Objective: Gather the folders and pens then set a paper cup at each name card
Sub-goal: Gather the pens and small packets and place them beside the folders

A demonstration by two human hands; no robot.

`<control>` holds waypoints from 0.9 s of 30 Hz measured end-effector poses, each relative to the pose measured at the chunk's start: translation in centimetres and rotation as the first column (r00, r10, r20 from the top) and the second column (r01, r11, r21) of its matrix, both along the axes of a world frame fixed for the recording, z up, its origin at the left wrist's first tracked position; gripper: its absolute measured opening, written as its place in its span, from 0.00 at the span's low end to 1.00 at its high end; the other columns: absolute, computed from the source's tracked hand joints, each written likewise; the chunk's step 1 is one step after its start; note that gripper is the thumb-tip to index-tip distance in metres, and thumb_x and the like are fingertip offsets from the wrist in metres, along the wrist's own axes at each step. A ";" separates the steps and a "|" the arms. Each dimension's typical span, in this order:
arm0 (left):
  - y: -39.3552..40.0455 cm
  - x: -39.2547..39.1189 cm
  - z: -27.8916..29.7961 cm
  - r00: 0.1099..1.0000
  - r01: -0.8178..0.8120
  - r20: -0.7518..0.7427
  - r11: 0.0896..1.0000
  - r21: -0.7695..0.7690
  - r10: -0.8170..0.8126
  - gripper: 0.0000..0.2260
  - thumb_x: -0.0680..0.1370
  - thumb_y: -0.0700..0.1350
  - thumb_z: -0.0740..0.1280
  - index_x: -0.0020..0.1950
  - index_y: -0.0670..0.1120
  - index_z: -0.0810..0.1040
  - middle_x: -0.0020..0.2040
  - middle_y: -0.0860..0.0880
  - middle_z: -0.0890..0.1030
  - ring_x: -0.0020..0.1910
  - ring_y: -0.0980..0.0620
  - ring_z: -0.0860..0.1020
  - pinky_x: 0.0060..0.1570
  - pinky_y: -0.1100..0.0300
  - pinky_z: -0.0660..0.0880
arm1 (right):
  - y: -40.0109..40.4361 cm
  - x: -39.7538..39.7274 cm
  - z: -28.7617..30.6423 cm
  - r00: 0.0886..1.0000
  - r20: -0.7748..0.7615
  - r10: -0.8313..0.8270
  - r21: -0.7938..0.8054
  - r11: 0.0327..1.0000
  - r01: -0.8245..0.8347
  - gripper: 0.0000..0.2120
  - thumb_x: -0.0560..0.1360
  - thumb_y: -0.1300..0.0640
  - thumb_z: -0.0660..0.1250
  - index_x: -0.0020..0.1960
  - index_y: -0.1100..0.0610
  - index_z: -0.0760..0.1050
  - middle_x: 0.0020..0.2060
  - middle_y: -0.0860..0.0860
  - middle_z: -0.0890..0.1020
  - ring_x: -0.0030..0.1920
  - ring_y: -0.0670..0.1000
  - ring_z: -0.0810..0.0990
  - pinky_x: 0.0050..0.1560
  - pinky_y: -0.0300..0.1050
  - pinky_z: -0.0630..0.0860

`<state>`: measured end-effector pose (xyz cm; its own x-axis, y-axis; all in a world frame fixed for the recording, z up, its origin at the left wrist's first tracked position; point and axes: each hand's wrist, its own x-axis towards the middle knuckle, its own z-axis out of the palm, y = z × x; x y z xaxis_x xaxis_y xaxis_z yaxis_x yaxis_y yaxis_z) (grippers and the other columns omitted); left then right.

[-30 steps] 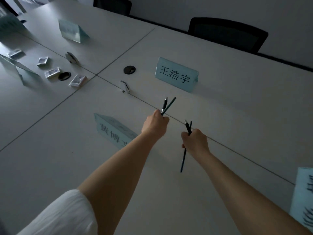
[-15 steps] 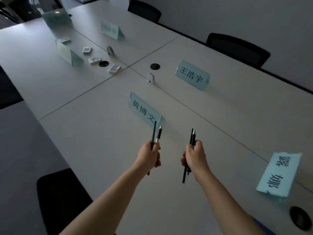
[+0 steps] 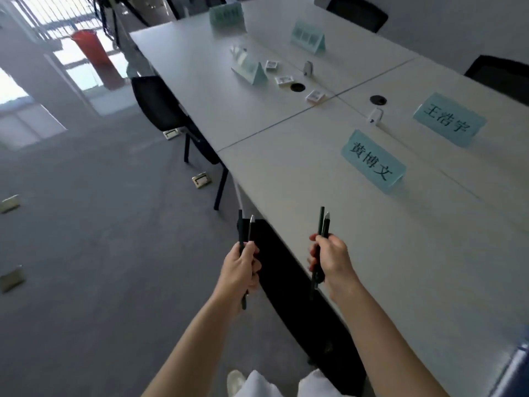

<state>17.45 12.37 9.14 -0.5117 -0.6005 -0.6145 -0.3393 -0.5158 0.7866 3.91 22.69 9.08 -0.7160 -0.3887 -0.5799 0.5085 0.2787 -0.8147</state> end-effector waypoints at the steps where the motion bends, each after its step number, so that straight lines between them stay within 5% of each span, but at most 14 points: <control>1: -1.2 2.0 0.2 0.999 -0.049 0.003 0.999 0.002 0.049 0.12 0.83 0.48 0.57 0.41 0.46 0.65 0.29 0.49 0.63 0.21 0.56 0.58 0.22 0.65 0.55 | -1.6 2.0 0.1 1.000 0.018 0.009 -0.025 1.000 -0.009 0.09 0.78 0.63 0.54 0.43 0.58 0.70 0.29 0.51 0.70 0.26 0.49 0.66 0.26 0.41 0.64; 6: -7.5 10.9 1.4 0.958 -0.282 0.045 0.959 -0.006 0.282 0.19 0.80 0.54 0.64 0.34 0.47 0.64 0.27 0.49 0.68 0.19 0.55 0.63 0.21 0.66 0.60 | -9.5 10.6 0.7 0.982 0.066 0.177 -0.034 0.984 -0.175 0.09 0.78 0.62 0.59 0.41 0.58 0.74 0.29 0.52 0.73 0.27 0.48 0.68 0.28 0.42 0.65; 12: -14.2 12.2 1.5 0.922 -0.386 -0.003 0.922 0.013 0.386 0.17 0.82 0.51 0.62 0.36 0.47 0.64 0.25 0.51 0.67 0.19 0.55 0.63 0.20 0.64 0.62 | -15.5 11.5 0.7 0.979 0.076 0.187 -0.035 0.982 -0.185 0.10 0.78 0.62 0.59 0.40 0.59 0.75 0.28 0.51 0.71 0.26 0.48 0.67 0.26 0.40 0.64; 22: -26.9 1.9 0.8 0.973 -0.228 0.017 0.973 -0.025 0.228 0.13 0.83 0.48 0.59 0.47 0.40 0.76 0.30 0.46 0.72 0.23 0.51 0.69 0.25 0.59 0.68 | -26.7 2.4 -1.7 0.992 0.113 0.057 -0.044 0.998 -0.052 0.11 0.80 0.58 0.59 0.40 0.59 0.72 0.28 0.52 0.73 0.27 0.49 0.70 0.29 0.43 0.69; 27: -33.0 -3.3 1.5 0.989 -0.144 0.025 0.988 -0.059 0.146 0.11 0.82 0.46 0.61 0.47 0.40 0.76 0.26 0.49 0.64 0.22 0.52 0.62 0.23 0.62 0.62 | -32.3 -2.6 -0.5 0.993 0.114 0.042 -0.074 0.997 -0.034 0.10 0.80 0.56 0.58 0.42 0.58 0.71 0.28 0.51 0.72 0.25 0.49 0.68 0.28 0.42 0.68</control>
